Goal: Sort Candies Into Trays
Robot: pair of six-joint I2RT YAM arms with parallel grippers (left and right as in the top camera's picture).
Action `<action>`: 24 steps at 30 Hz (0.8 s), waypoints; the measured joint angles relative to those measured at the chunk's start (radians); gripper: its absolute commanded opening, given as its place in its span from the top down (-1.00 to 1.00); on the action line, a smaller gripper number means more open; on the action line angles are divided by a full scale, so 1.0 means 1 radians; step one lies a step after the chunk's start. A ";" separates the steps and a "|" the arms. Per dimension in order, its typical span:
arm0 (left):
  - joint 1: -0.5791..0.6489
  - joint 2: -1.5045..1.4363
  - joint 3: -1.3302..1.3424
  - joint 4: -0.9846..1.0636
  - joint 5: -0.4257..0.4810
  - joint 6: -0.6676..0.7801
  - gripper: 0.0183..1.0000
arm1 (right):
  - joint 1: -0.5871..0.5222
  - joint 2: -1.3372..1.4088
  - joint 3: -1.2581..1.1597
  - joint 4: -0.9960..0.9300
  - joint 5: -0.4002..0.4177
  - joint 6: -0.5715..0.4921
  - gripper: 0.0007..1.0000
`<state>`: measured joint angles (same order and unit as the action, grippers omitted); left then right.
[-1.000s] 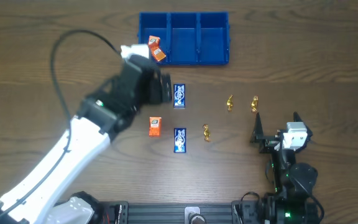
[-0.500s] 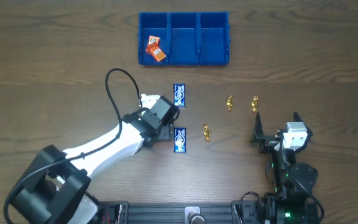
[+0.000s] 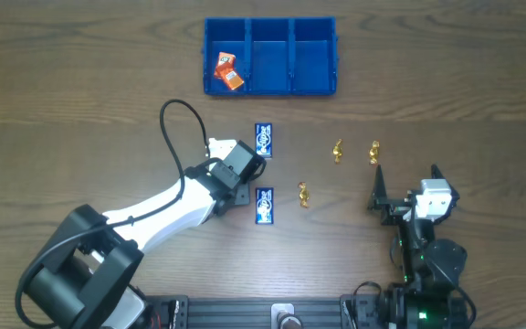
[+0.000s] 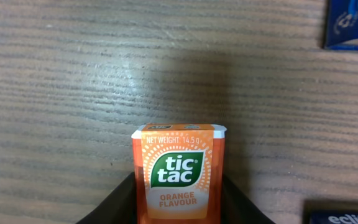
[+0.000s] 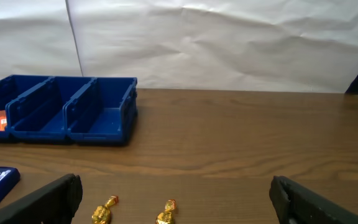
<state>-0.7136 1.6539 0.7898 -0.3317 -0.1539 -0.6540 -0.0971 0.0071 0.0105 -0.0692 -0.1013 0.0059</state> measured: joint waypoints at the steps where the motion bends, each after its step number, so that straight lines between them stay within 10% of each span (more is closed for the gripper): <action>1: 0.000 0.000 0.000 0.001 -0.002 -0.001 0.42 | 0.000 0.000 0.000 0.000 0.000 0.000 -1.00; 14: 0.188 0.032 0.937 -0.261 -0.182 0.262 0.41 | 0.000 0.001 0.000 0.000 0.000 0.000 -1.00; 24: 0.346 0.449 1.048 -0.229 -0.007 0.296 0.40 | 0.000 0.001 0.000 0.000 0.000 0.000 -1.00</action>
<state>-0.3679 2.1033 1.8378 -0.5602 -0.1612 -0.3580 -0.0971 0.0078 0.0105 -0.0692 -0.1013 0.0055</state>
